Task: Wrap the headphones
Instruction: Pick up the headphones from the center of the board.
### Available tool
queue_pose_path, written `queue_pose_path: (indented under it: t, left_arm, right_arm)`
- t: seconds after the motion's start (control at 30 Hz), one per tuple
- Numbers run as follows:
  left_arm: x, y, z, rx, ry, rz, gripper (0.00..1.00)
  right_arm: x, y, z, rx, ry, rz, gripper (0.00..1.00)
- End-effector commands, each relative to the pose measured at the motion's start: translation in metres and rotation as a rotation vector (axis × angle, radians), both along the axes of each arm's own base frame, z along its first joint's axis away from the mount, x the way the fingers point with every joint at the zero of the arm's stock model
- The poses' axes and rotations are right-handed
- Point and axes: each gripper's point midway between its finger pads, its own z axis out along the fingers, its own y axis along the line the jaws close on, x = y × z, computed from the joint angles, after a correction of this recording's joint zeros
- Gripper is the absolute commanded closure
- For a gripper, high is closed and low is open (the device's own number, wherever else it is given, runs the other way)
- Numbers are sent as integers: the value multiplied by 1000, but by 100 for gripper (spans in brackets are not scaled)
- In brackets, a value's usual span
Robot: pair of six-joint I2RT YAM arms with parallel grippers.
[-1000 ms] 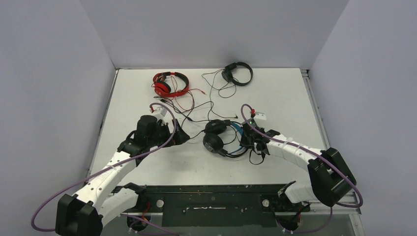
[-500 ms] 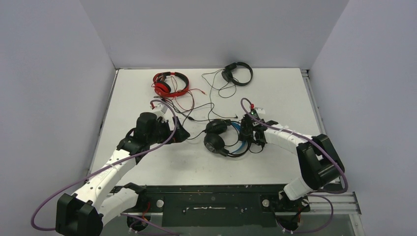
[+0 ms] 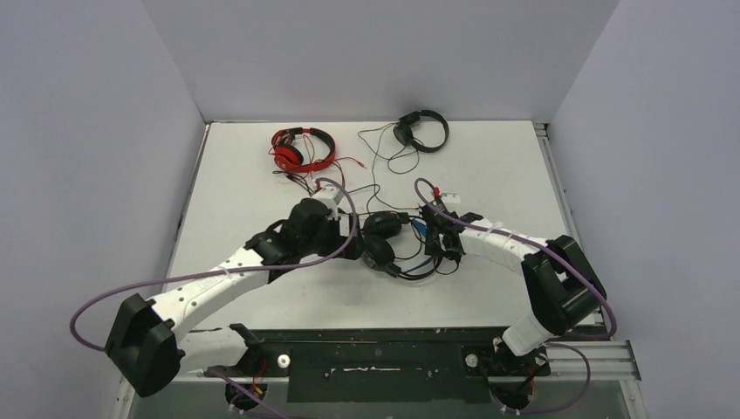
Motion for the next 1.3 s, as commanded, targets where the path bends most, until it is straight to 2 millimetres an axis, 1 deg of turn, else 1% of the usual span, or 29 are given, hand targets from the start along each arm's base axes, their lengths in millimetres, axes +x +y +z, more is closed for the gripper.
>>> queue_pose_path:
  t: [0.0,0.13,0.2,0.23,0.47,0.57,0.67,0.7,0.77,0.87,0.93,1.07,1.13,1.2,1.27]
  left_arm:
    - [23,-24,12,88,-68,58,3]
    - [30,-43,5,102,-29,53,3]
    - [34,-51,6,110,-26,66,3]
    - [34,-54,2,122,-14,71,3]
    - [40,-60,-20,168,49,130,3]
    - [42,-62,-30,173,72,139,3]
    - [41,-61,-39,162,89,147,9]
    - [40,-58,-44,160,100,150,15]
    - [39,-56,-48,134,113,147,22]
    - [37,-52,-53,108,128,151,27]
    - [37,-49,-56,99,134,155,32]
    - [36,-44,-61,84,151,157,34]
    - [35,-44,-62,68,154,158,35]
    - [34,-45,-62,50,151,157,35]
    - [33,-45,-64,43,150,156,35]
  right_arm:
    - [14,7,42,15,-107,-5,69]
    - [14,10,50,14,-127,1,70]
    - [14,13,53,24,-133,8,70]
    - [14,14,55,29,-139,8,70]
    - [15,22,65,54,-175,17,70]
    - [14,24,64,57,-176,26,70]
    - [13,23,60,49,-163,25,69]
    - [12,22,58,45,-159,25,69]
    - [11,22,55,41,-155,23,68]
    - [10,21,52,37,-146,23,66]
    - [9,21,49,38,-139,24,62]
    - [10,24,49,52,-136,31,42]
    - [10,25,46,54,-126,35,34]
    - [10,25,42,51,-114,30,28]
    - [9,26,35,63,-94,29,26]
